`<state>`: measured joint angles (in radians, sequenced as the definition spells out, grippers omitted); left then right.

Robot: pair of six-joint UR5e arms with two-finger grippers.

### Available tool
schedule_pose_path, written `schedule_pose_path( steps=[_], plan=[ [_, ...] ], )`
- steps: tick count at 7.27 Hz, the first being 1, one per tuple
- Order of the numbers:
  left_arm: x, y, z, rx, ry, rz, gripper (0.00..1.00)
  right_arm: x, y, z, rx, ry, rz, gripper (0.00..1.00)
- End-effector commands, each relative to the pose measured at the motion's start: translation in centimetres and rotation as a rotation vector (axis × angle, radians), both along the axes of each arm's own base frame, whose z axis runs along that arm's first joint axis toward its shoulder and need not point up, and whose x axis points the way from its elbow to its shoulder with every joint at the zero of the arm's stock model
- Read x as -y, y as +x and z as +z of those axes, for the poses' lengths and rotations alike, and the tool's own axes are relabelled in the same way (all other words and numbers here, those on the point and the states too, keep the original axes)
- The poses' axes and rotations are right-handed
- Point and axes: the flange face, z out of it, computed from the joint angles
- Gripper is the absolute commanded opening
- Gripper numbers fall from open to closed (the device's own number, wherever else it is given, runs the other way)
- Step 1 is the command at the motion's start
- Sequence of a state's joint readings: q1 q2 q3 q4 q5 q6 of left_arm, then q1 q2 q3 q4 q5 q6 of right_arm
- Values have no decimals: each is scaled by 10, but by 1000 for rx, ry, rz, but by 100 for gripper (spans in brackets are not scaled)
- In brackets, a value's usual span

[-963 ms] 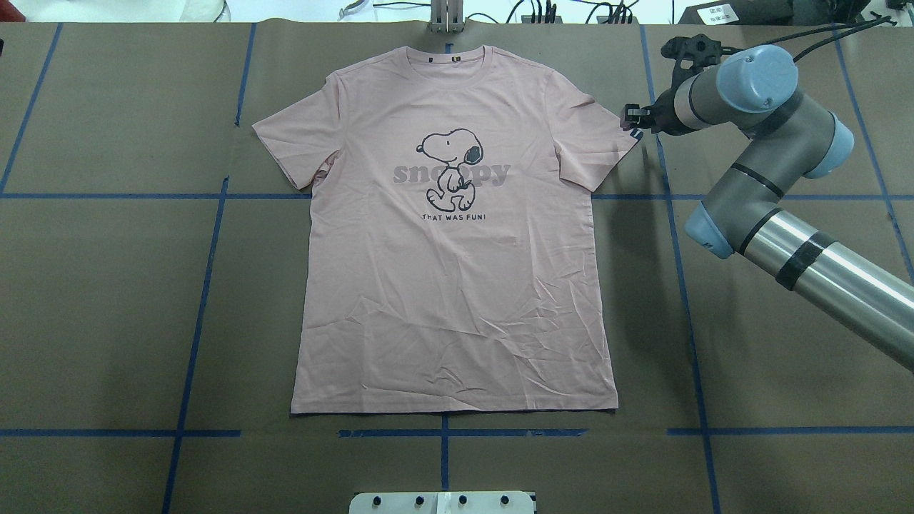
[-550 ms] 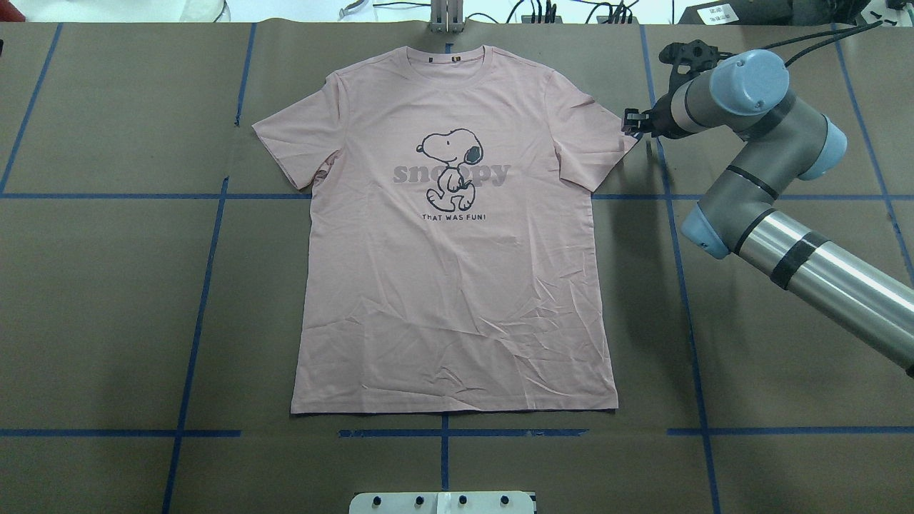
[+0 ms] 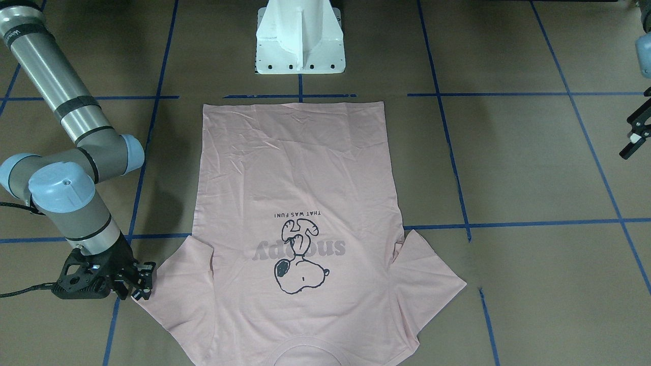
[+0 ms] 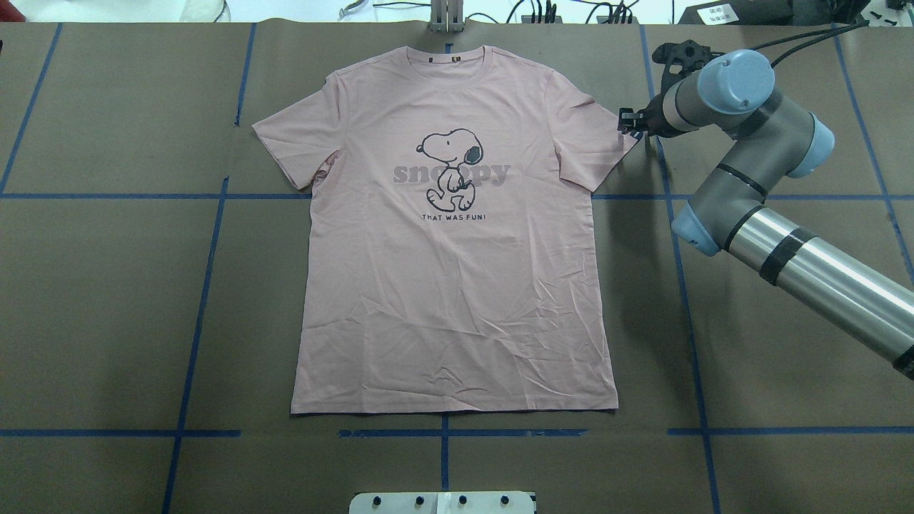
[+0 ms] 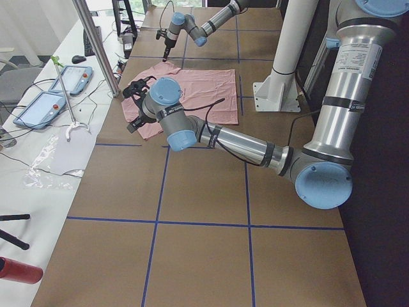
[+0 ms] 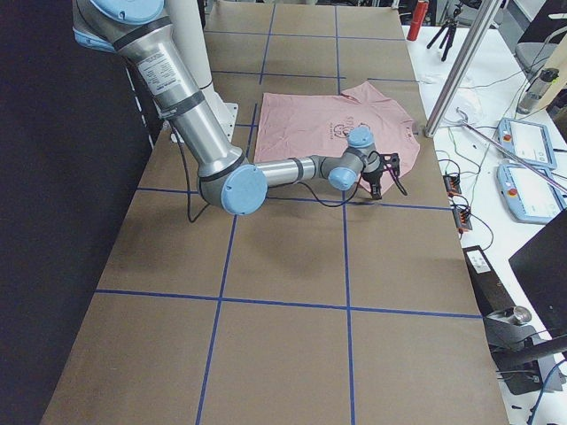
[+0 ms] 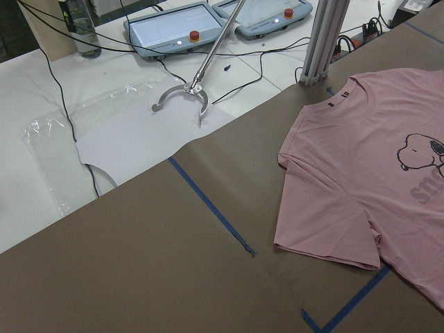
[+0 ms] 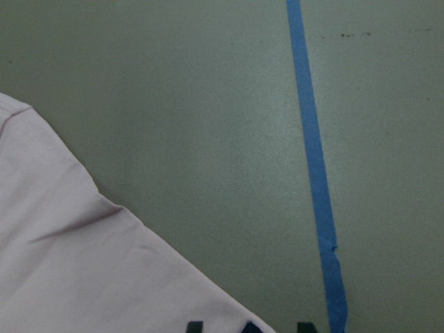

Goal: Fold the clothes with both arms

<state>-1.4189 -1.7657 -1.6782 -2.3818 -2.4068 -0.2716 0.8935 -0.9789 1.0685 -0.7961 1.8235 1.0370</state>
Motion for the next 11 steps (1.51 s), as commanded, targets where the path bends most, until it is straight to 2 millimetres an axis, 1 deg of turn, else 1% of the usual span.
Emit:
schedule_pose_path(
  steps=[1,2,3,4,5,7,8,9,10,11],
  plan=[
    [0,0,0,0,0,0,100,-1,-4,2,-3,-2,-4,49],
    [0,0,0,0,-1,0,100,-1,-4,2,-4,-2,-3,35],
    [0,0,0,0,-1,0,100,-2,-4,4,-11,0,3,11],
    [0,0,0,0,-1,0,100,-4,-4,9,-18,0,6,0],
    [0,1,0,0,-1,2,100,-4,-5,4,-13,3,6,0],
    [0,1,1,0,-3,2,100,-4,-5,-33,30,9,30,0],
    [0,0,1,0,-3,0,100,-2,-10,-73,42,-46,75,0],
    [1,0,2,0,-5,0,100,-10,-50,-120,12,-81,130,0],
    [1,1,3,1,-9,2,100,-17,-88,-153,-5,-105,222,0],
    [1,0,4,1,-9,0,100,-17,-113,-161,-18,-109,229,0]
  ],
)
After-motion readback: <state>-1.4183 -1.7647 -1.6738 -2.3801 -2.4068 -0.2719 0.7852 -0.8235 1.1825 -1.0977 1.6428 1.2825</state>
